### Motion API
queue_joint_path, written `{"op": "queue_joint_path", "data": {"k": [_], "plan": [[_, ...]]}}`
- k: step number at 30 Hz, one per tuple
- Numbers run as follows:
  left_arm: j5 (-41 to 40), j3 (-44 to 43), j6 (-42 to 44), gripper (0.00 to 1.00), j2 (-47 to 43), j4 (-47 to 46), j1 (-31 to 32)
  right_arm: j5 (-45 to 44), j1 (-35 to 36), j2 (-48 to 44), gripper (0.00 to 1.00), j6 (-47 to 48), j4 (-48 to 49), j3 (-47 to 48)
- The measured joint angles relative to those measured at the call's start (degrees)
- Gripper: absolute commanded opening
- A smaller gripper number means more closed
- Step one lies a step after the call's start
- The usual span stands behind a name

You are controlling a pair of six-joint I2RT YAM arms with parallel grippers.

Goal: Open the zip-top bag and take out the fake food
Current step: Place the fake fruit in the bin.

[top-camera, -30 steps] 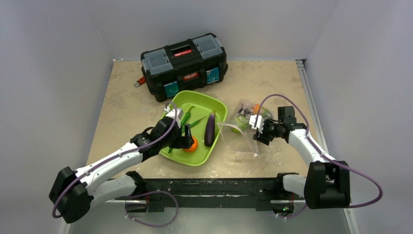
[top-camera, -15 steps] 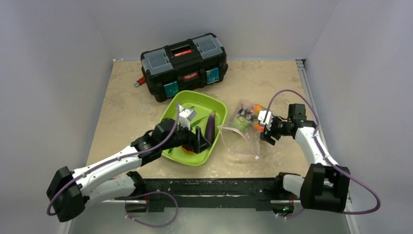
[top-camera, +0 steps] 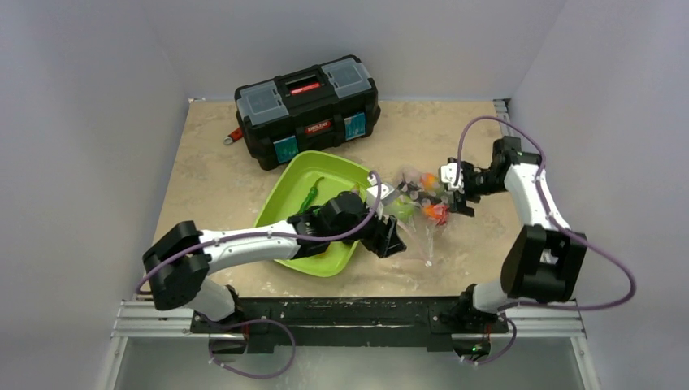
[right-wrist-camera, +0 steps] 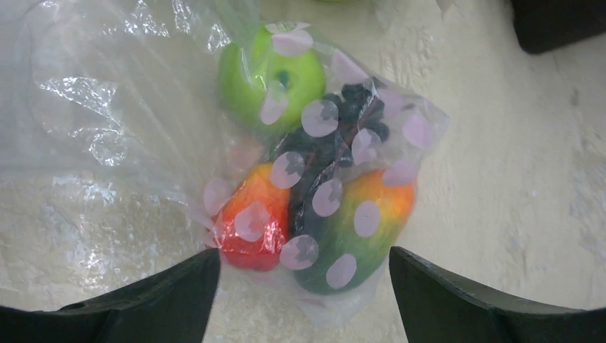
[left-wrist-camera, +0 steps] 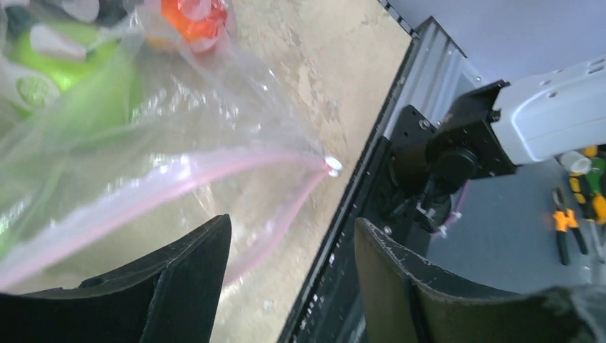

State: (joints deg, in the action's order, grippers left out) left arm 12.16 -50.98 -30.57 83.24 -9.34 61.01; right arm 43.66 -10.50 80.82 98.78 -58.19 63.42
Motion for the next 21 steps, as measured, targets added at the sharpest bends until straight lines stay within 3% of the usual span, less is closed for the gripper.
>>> {"op": "queue_joint_path", "data": {"k": [6, 13, 21], "plan": [[-5.31, -3.45, 5.14, 0.58, 8.24, -4.92, 1.05, 1.31, 3.82, 13.68, 0.83, 13.25, -8.17, 8.98], [-13.62, 1.77, 10.29, 0.61, 10.40, -14.58, 1.42, 0.90, 13.14, 17.33, 0.82, 11.96, -5.35, 9.38], [-17.03, 6.84, 15.69, 0.62, 10.54, -21.77, 1.81, -2.19, 17.20, 22.49, 0.78, 8.50, -1.29, 11.61]]}}
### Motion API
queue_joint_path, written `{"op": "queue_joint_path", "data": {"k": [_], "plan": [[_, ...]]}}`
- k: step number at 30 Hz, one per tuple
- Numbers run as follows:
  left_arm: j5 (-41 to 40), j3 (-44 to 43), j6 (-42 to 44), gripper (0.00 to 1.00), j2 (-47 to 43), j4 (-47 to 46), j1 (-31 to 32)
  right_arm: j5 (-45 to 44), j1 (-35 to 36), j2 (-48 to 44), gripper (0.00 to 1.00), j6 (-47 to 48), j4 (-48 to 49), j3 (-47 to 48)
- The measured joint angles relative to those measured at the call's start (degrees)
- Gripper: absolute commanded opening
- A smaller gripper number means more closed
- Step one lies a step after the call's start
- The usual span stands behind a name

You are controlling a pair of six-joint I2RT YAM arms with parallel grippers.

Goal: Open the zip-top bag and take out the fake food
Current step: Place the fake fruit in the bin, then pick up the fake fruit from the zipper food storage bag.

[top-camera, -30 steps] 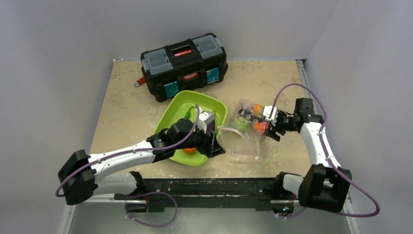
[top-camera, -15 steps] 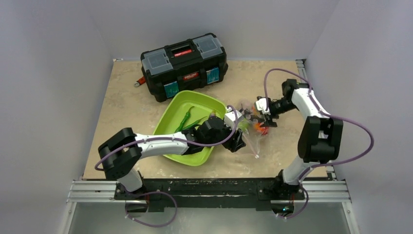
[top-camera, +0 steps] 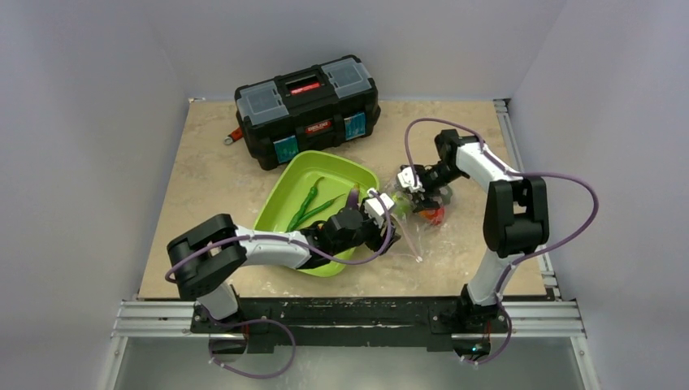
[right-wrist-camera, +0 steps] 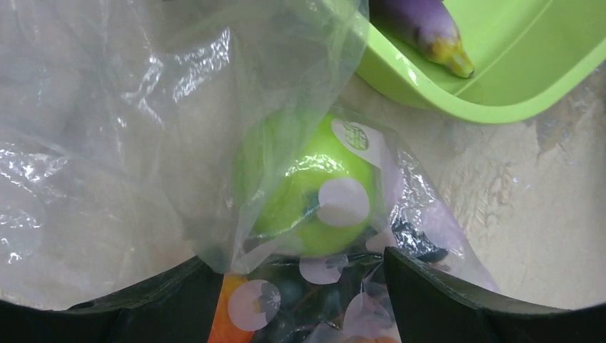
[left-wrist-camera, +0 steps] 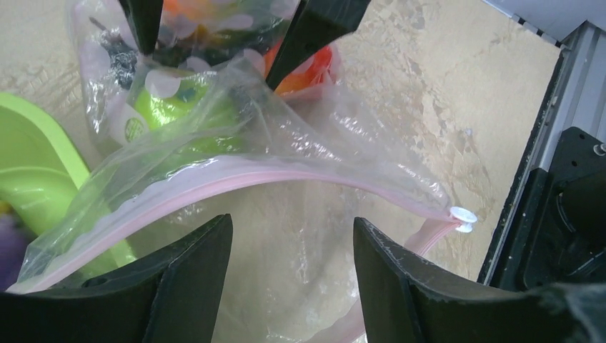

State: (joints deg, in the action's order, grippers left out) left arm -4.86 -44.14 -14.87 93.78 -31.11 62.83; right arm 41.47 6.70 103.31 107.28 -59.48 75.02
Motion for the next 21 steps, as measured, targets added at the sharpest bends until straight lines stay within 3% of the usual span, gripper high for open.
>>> {"op": "queue_joint_path", "data": {"k": [4, 8, 11, 17, 21], "plan": [[0.37, 0.70, 2.97, 0.61, 1.14, -5.33, 0.28, -2.12, 1.64, 0.94, 0.66, -1.60, 1.92, -0.50], [0.57, 2.19, 5.46, 0.61, 2.73, -8.96, 0.63, -3.89, 1.92, 1.01, 0.45, -2.99, 3.48, -2.69], [0.57, 2.84, 6.60, 0.61, 3.48, -10.19, 0.63, -5.27, 1.75, 0.94, 0.36, -4.04, 4.02, -5.38], [1.25, 2.84, 8.74, 0.62, 4.13, -12.83, 0.70, -6.54, -1.01, -2.89, 0.30, -4.85, 3.58, -11.37], [2.29, 3.04, 11.17, 0.62, 6.08, -16.20, 1.05, -7.10, -2.38, -7.82, 0.35, -6.99, 2.49, -15.34]]}}
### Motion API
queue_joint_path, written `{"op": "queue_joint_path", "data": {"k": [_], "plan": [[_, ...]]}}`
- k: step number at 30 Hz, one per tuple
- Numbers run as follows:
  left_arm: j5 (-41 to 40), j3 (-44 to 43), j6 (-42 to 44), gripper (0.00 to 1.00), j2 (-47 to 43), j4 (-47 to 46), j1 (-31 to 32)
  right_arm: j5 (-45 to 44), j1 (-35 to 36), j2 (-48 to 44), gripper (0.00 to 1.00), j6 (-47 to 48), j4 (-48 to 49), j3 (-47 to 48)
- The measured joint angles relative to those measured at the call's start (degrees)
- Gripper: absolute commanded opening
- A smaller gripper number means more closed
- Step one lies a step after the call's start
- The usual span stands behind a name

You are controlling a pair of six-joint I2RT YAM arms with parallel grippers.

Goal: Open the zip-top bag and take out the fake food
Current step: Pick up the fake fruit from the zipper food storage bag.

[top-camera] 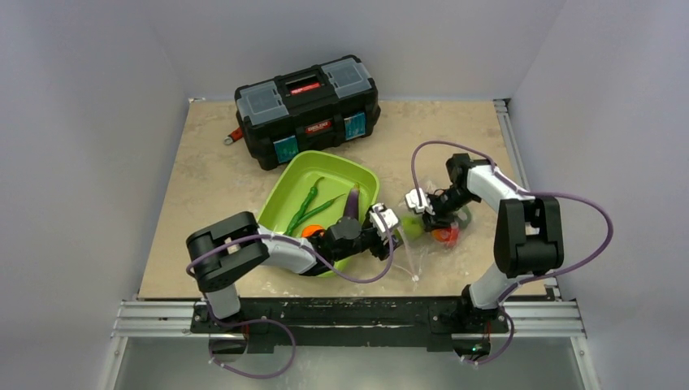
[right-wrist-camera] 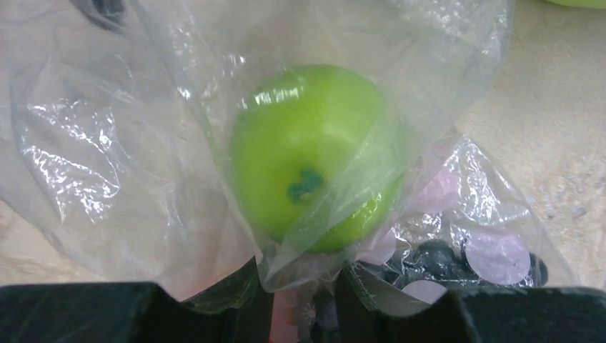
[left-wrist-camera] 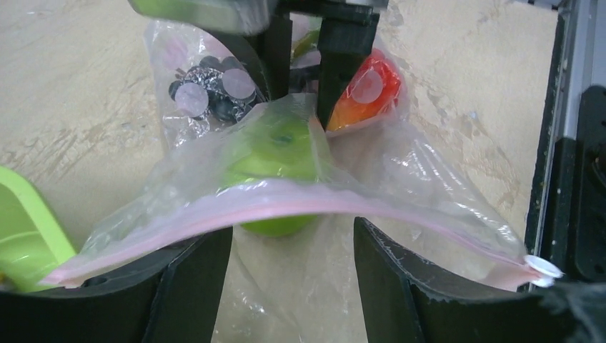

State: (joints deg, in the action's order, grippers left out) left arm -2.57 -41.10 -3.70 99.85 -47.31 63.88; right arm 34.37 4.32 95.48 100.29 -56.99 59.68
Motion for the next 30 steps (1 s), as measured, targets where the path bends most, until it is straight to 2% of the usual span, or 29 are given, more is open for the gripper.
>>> {"op": "queue_joint_path", "data": {"k": [4, 11, 15, 21, 26, 30], "plan": [[1.79, 1.64, 3.04, 0.62, 2.10, -3.61, 0.81, 2.19, 0.07, -2.80, 0.41, -2.05, -2.45, -1.36], [3.63, 2.14, 6.71, 0.65, 2.58, -5.68, 2.19, 6.99, 0.07, -3.23, 0.43, -5.38, -2.93, -1.38], [3.32, 2.75, 9.29, 0.69, 3.08, -7.76, 2.32, 7.98, 0.26, -3.23, 0.45, -6.40, -2.80, -1.44], [1.60, 4.61, 12.28, 0.78, 5.95, -11.91, 2.34, 8.20, 1.84, -3.26, 0.54, -9.27, -0.24, -2.78], [-0.20, 4.61, 13.46, 0.83, 6.16, -12.26, 2.64, 7.21, 4.02, -3.26, 0.54, -11.08, 2.05, -2.89], [-1.46, 3.87, 14.47, 0.84, 6.16, -10.45, 2.62, 6.64, 5.90, -3.26, 0.50, -11.87, 3.28, -3.15]]}}
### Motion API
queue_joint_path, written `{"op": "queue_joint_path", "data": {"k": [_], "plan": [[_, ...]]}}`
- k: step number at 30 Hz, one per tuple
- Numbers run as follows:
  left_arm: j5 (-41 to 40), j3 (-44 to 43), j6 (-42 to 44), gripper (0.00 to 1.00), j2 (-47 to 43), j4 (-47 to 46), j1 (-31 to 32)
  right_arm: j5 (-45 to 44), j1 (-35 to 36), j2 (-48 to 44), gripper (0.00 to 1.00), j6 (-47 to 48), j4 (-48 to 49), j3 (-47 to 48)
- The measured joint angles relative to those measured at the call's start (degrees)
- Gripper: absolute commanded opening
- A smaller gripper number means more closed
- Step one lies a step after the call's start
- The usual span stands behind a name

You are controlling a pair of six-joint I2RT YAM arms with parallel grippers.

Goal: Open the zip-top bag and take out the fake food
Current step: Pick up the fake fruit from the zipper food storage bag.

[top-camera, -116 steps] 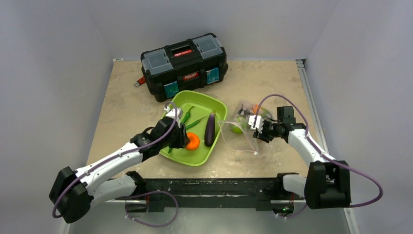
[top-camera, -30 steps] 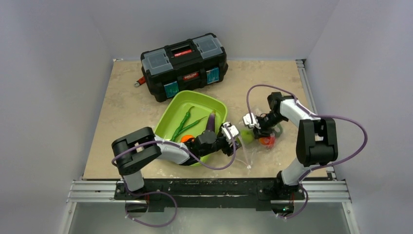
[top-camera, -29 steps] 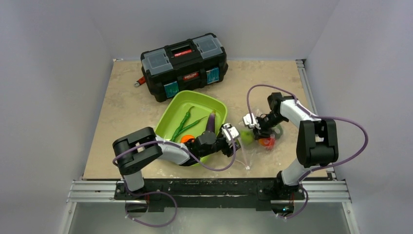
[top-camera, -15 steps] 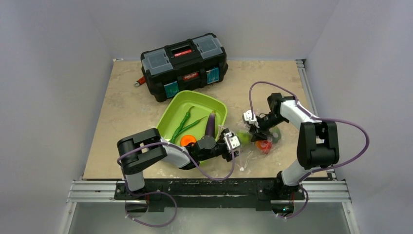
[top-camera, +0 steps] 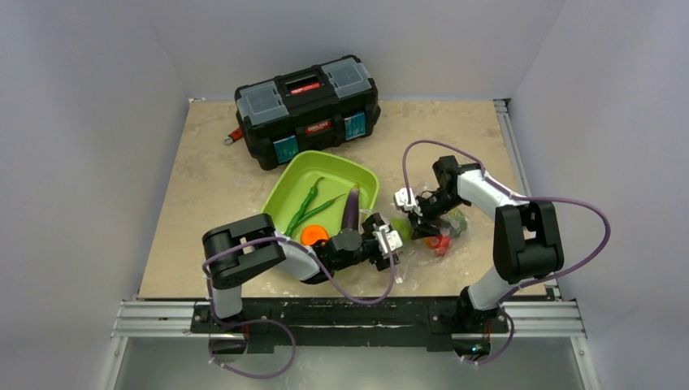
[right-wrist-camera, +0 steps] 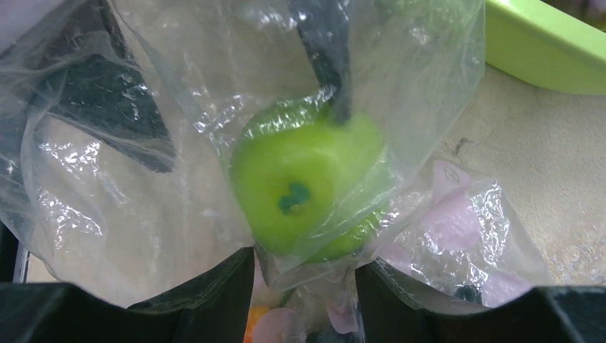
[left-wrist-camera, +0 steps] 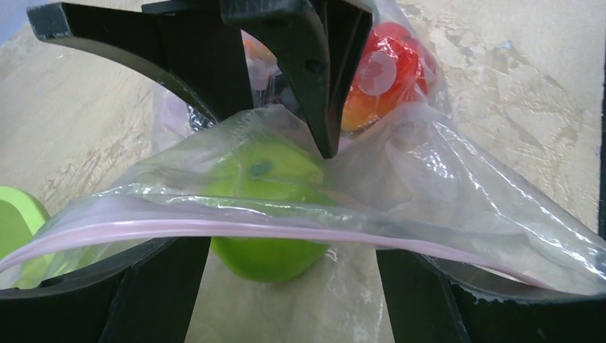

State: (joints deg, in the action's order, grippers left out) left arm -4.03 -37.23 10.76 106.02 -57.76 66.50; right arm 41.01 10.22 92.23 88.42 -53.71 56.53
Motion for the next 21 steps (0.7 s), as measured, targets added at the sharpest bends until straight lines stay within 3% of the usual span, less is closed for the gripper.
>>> {"op": "queue_joint_path", "data": {"k": [21], "plan": [[2.27, -9.55, -3.98, 0.68, 0.13, 16.55, -3.08, 2.47, 0.31, 0.59, 0.22, 2.73, -3.96, 0.39]]}}
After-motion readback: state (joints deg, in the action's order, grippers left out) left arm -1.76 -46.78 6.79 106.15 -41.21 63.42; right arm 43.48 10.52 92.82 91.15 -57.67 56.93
